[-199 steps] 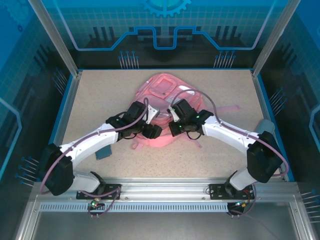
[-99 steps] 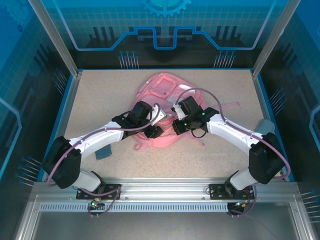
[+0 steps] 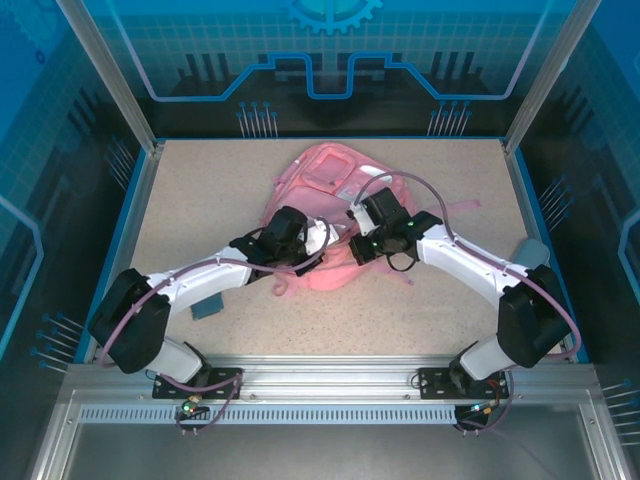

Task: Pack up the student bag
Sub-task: Unzip the student bag at the top-center of the table.

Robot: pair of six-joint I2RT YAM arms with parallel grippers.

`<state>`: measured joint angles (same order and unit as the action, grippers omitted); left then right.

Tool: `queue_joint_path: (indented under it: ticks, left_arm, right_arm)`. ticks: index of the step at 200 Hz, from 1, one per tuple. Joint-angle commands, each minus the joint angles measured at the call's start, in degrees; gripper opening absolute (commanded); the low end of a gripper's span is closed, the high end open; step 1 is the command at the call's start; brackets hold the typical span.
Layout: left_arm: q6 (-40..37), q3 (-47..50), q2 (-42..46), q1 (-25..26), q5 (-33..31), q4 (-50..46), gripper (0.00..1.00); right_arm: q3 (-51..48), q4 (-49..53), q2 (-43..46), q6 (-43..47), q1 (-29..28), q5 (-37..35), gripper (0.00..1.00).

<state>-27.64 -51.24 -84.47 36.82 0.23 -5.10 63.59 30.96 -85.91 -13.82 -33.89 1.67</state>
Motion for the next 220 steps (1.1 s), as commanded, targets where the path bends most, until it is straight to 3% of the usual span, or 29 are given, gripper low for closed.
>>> queue_joint_path:
  ticks: [1,45,108,140,170,220]
  left_arm:
    - [0.02,2.11,3.19,-1.17,-5.55,2.15,0.0]
    - [0.91,3.68,4.7,-1.51,-5.85,0.97,0.0]
    - [2.05,4.49,6.91,-1.91,-4.14,-0.1,0.0]
    - [3.79,3.7,6.92,-1.84,-1.21,-0.2,0.0]
    - [7.1,1.87,4.57,-1.75,-3.25,1.18,0.0]
    - [11.76,-2.02,-0.07,-0.58,-4.62,2.8,0.0]
  right_arm:
    - [2.51,5.13,-1.52,1.43,3.03,-10.11,0.0]
    - [6.68,5.92,-7.16,2.26,7.08,-15.67,0.0]
    - [13.12,6.06,-12.93,4.95,12.5,-13.12,0.0]
    - [15.36,6.89,-13.71,8.53,13.33,-1.67,0.0]
    - [12.23,8.01,-9.19,8.16,13.26,9.54,0.0]
    - [5.1,7.96,0.19,4.68,10.99,20.76,0.0]
